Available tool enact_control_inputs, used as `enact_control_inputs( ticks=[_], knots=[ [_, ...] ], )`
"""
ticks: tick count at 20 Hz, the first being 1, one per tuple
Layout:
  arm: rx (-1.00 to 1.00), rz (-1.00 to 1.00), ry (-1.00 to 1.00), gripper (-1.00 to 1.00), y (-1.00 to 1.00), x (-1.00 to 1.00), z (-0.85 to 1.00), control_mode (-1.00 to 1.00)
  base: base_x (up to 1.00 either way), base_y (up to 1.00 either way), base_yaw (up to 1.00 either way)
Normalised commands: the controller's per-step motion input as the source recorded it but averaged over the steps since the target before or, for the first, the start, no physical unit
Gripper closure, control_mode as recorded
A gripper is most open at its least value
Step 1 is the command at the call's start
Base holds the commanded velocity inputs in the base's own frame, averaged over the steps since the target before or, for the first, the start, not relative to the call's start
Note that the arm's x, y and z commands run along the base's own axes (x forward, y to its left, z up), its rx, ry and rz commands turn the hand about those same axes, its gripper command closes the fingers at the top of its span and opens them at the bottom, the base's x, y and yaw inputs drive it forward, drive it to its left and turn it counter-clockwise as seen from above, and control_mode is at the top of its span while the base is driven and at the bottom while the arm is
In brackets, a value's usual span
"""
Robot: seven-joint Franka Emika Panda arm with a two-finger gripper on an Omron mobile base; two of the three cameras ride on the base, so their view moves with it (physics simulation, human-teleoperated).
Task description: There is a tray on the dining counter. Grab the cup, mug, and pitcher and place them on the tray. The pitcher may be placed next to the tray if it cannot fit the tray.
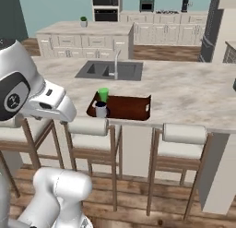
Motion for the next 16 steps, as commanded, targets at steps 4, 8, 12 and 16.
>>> enact_control_inputs(
  ticks=[4, 8, 12, 16],
  knots=[
    [0.00, 0.00, 0.00, -1.00, 0.00, 0.00, 0.00, 1.00, -0.63, 0.90, 0.05],
    [0.00, 0.00, 0.00, -1.00, 0.00, 0.00, 0.00, 1.00, -0.39, 1.00, 0.10],
    [0.00, 0.00, 0.00, -1.00, 0.00, 0.00, 0.00, 1.00, -0.06, 1.00, 0.12],
    [0.00, 0.00, 0.00, -1.00, 0.00, 0.00, 0.00, 1.00, 0.01, 1.00, 0.07]
  ],
)
